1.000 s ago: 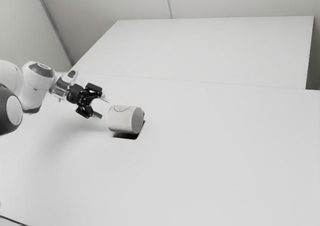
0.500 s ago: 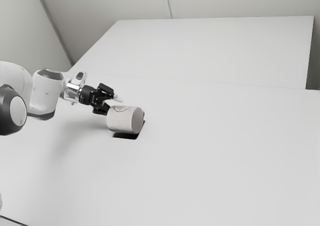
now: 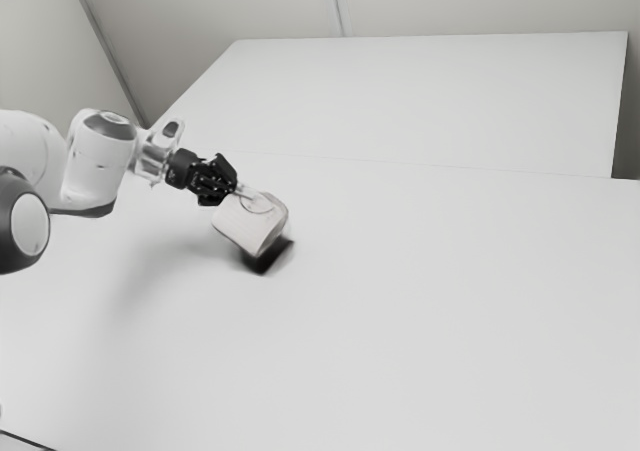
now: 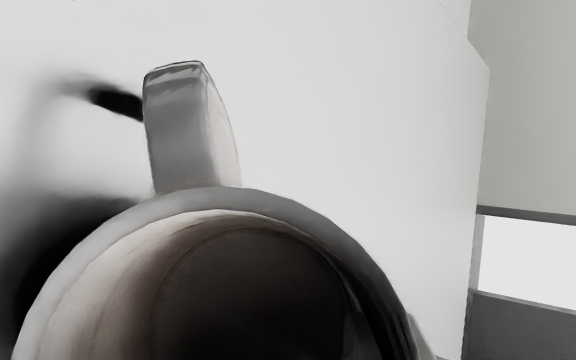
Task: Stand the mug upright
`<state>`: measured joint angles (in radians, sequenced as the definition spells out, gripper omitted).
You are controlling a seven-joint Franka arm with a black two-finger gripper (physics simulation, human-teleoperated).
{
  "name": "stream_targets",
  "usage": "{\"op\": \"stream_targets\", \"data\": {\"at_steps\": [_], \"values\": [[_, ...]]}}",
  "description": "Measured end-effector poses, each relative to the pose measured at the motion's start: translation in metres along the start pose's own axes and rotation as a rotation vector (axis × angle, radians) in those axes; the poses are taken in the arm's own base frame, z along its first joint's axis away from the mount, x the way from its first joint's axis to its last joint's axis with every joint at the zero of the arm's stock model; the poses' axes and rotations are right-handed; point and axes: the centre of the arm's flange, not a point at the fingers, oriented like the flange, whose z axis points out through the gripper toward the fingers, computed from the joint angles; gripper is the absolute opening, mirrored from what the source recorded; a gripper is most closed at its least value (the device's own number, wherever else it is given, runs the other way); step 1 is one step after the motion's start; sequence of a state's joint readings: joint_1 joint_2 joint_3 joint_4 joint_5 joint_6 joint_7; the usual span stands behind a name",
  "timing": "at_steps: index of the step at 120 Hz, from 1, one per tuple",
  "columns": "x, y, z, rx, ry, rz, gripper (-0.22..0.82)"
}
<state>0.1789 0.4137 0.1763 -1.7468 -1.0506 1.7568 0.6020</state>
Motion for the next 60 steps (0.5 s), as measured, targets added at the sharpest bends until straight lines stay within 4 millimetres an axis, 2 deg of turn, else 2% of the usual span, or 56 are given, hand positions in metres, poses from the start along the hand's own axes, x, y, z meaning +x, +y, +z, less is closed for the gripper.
{"op": "stream_targets", "data": {"at_steps": [21,36,50,60], "values": [[-0.009,0.051,-0.004,0.209,-0.078,0.114,-0.14],[-0.033,0.091,0.012,0.446,-0.176,0.212,-0.14],[-0.069,0.101,0.027,0.651,-0.203,0.274,-0.15],[-0.082,0.103,0.032,0.74,-0.158,0.306,-0.16]]}}
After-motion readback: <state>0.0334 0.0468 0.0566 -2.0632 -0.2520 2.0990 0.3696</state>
